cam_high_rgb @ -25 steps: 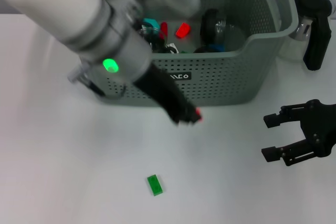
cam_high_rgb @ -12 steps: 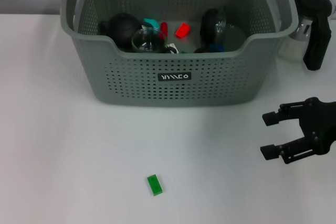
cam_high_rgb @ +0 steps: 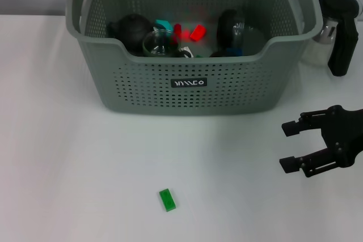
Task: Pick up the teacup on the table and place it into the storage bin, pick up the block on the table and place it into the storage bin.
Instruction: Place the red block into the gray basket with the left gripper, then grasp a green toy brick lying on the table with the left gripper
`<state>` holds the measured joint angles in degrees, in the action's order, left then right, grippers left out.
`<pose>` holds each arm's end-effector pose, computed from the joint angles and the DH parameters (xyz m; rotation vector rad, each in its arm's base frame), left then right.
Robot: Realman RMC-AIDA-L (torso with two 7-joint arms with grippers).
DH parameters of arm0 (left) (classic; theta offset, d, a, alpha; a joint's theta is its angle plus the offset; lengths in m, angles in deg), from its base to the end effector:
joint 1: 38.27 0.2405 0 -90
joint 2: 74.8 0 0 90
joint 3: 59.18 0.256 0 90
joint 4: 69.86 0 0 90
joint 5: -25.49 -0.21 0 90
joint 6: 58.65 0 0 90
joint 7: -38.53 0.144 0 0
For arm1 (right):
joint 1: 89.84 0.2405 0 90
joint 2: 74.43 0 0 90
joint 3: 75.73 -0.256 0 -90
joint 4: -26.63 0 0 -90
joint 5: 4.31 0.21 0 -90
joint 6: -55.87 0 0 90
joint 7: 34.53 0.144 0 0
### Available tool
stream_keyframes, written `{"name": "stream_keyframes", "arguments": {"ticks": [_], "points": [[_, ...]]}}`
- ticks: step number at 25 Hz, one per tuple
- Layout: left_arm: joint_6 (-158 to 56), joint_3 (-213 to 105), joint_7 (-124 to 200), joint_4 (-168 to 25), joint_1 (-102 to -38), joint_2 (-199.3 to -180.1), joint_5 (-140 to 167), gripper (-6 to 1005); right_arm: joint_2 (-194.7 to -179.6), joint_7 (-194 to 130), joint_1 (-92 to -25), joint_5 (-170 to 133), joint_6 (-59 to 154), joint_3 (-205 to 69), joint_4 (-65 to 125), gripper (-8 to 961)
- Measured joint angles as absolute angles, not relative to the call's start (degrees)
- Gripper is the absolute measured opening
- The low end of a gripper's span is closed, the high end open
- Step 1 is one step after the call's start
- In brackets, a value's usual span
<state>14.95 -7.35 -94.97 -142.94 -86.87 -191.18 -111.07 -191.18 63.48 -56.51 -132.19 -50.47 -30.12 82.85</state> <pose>-0.0998 0.4524 0.1014 -2.3711 -0.6395 -0.2926 0.2306 0.3231 0.0401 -3.0590 0.6411 0.2800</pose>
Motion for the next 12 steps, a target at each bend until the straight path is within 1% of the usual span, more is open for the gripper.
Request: {"name": "stream_keyframes", "arguments": {"ticks": [3, 5, 6, 8, 11, 12], "points": [[17.4, -6.9, -94.8, -145.1, -86.4, -191.04, -111.1, 504, -191.21, 63.5, -56.5, -132.2, -50.5, -30.1, 82.8, 927], [22.7, -6.8, -93.2, -149.4, -85.4, -191.27, -110.9, 589, -191.25, 63.5, -56.5, -132.2, -50.4, -30.1, 82.7, 927], [27.1, -6.7, -91.6, -152.2, -84.7, -191.81, -110.7, 632, -191.29, 63.5, -56.5, -132.2, -50.3, -30.1, 82.7, 927], [33.4, -6.2, -89.1, -156.7, -83.1, -193.27, -110.7, 717, -191.46, 63.6, -56.5, -132.2, -49.8, -30.1, 82.7, 927], [40.8, -3.1, -84.3, -166.2, -77.9, -197.37, -111.1, 824, -191.57, 63.7, -56.4, -132.2, -49.3, -30.1, 82.4, 927], [41.9, -1.2, -83.2, -168.5, -75.9, -198.16, -111.1, 860, -191.57, 63.7, -56.3, -132.2, -49.1, -30.1, 82.2, 927]]}}
